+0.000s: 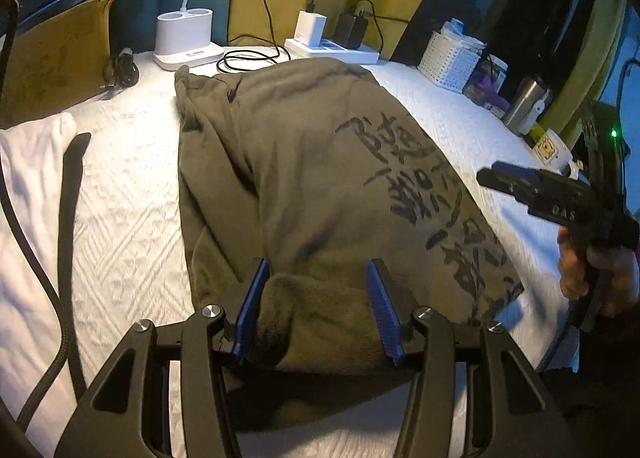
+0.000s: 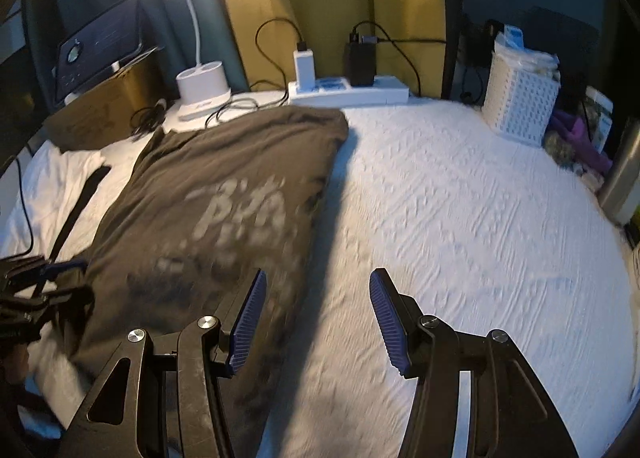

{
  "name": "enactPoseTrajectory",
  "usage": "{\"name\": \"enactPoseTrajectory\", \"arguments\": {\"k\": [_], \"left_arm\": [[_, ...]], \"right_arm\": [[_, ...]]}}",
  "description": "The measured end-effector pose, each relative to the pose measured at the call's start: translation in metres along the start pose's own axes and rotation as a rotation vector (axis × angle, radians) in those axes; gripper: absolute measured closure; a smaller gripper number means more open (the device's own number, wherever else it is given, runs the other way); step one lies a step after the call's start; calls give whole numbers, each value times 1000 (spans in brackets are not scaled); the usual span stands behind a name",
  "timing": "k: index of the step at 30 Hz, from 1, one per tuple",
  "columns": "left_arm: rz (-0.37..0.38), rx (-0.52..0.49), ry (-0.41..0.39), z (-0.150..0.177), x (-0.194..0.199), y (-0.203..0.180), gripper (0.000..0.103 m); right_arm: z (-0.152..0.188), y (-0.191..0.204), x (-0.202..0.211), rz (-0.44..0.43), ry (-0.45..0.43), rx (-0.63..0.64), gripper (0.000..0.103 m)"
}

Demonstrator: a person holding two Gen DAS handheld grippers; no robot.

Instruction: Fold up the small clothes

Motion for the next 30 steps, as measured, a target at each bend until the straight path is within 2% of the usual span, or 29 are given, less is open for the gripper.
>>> {"name": "enactPoseTrajectory", "arguments": {"k": [2, 3, 5, 6, 7, 9, 11, 14, 21, 25, 27, 30], "left_arm": [[2, -13, -9, 4, 5, -2, 55], [7, -21, -17, 6, 8, -4, 59], [2, -46, -26, 9, 12, -8, 81], [-3, -54, -34, 9, 14, -10, 85], [7, -50, -49, 9, 18, -11, 94], [38, -8, -90, 7, 30, -11, 94], [31, 20, -127, 5, 42, -8, 95], [9, 34, -156, 6, 56, -3, 96], [-31, 67, -92, 35, 40, 10, 96], [-27, 82, -84, 45, 37, 13, 96], [1, 116, -85, 49, 36, 17, 95], [3, 127, -89, 50, 37, 19, 92]], "right_arm": [[17, 2, 2, -43, 15, -21, 47], [23, 3, 2, -61, 22, -25, 47], [37, 4, 2, -72, 35, -34, 47], [43, 4, 2, -76, 39, -40, 47], [49, 4, 2, -84, 43, -53, 47], [56, 4, 1, -85, 44, -91, 47], [61, 7, 2, -49, 38, -87, 47], [64, 17, 6, -67, 32, -74, 47], [71, 24, 8, -29, 31, -45, 47], [78, 25, 13, -2, 30, -20, 47], [80, 25, 14, 4, 25, -11, 44], [82, 28, 14, -5, 12, -10, 37]]}}
Point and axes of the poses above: each gripper's, at about its wrist camera, not at the fingertips, and x roughly against the way its jaws point, y to its left, z to its underside, the point moved 8 cm from there along -x, roughly the way its jaws point, and after that the axes turned 1 degree about -x, right-handed, at the moved point
